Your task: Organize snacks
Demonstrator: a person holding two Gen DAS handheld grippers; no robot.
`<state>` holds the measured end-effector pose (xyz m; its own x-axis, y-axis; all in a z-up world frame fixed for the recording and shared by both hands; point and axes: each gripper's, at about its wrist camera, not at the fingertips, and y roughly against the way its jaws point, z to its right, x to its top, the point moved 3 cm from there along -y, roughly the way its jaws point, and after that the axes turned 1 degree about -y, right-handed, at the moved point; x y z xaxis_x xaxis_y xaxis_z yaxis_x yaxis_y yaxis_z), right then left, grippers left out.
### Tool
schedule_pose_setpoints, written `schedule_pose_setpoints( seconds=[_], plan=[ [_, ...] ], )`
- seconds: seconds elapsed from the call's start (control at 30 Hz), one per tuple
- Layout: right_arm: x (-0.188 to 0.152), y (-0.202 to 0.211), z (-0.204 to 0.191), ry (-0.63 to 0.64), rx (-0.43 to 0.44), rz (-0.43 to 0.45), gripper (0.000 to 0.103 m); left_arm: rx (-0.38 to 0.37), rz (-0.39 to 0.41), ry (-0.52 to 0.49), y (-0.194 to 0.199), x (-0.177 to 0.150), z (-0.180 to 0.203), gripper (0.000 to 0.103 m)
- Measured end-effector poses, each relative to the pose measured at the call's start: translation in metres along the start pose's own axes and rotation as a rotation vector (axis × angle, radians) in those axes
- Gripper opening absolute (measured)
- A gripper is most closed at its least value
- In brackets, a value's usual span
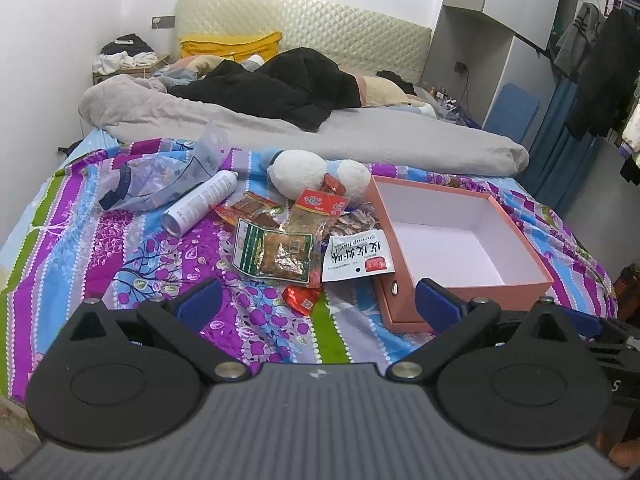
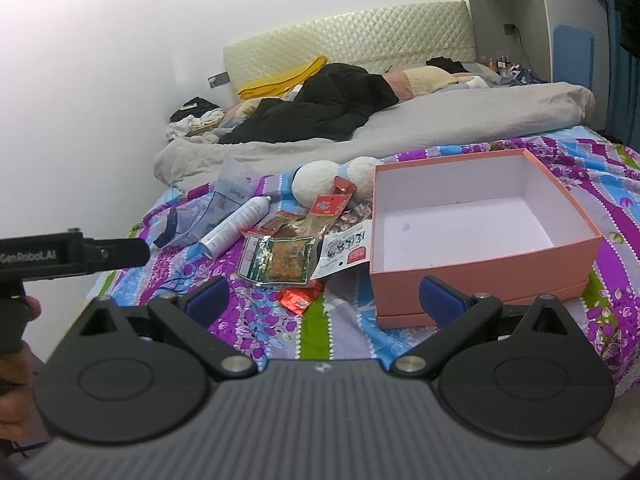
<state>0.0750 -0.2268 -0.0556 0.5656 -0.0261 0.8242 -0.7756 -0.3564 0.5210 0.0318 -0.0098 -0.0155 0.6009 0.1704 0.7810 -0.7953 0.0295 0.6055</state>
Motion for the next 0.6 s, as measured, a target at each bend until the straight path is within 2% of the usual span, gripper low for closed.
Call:
schedule_pose_setpoints(
  seconds=[0.6],
  plan=[
    [-0.010,0.000,-0.002,-0.001,-0.017,0.004,0.103,0.001,0.001,0.010,-0.001,-0.007,-0.010,0.103]
  ],
)
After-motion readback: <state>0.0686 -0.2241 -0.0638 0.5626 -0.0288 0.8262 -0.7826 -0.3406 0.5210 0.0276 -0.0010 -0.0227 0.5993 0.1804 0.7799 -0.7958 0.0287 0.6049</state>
